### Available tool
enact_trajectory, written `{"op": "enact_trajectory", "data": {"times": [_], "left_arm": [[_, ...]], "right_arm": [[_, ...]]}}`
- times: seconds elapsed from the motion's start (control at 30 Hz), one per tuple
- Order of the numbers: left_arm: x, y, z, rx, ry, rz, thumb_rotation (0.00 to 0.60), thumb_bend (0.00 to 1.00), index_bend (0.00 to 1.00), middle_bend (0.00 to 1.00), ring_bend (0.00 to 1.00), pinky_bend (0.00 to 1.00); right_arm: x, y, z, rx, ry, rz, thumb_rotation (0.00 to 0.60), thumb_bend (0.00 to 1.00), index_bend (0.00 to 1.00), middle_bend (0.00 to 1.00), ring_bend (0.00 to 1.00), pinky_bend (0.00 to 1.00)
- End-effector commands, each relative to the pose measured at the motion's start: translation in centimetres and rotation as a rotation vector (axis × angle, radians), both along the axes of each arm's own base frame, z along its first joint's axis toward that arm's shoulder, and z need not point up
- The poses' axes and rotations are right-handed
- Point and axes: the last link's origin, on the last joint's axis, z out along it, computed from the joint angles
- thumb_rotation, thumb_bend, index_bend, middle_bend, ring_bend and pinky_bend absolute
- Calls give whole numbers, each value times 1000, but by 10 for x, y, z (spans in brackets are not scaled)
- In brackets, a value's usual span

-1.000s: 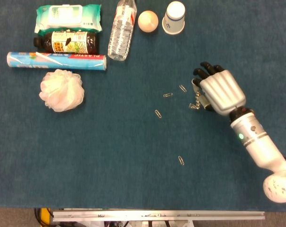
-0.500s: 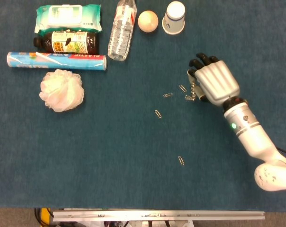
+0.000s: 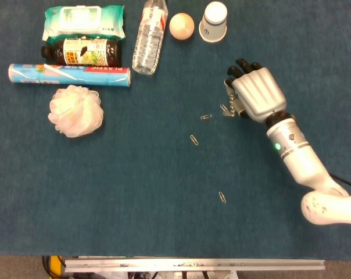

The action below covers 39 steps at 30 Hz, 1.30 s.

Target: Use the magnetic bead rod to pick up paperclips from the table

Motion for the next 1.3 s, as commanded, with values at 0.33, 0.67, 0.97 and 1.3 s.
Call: {"op": "enact_trajectory", "data": {"times": [0.33,0.67,0.97,1.3], "left_arm": [[-3,1,4,-5,-18,-2,600,137,416,434,356,534],[-3,0,4,-4,-18,-3,600,137,416,434,356,534],[-2,0,4,-3,-17,-3,600,137,416,434,356,534],[-2,0,3,-4,-15,-3,600,137,416,434,356,534]], "right_arm": [[1,-11,-13,10,4,-24,600,388,549,306,147,292],[-1,-14,-13,3,3,-33,600,388,549,306,147,292],[-5,-14,-17,7,17,-39,600,388,549,306,147,292],[-6,-12,-17,10,13,-36,600,388,549,306,147,292]]}}
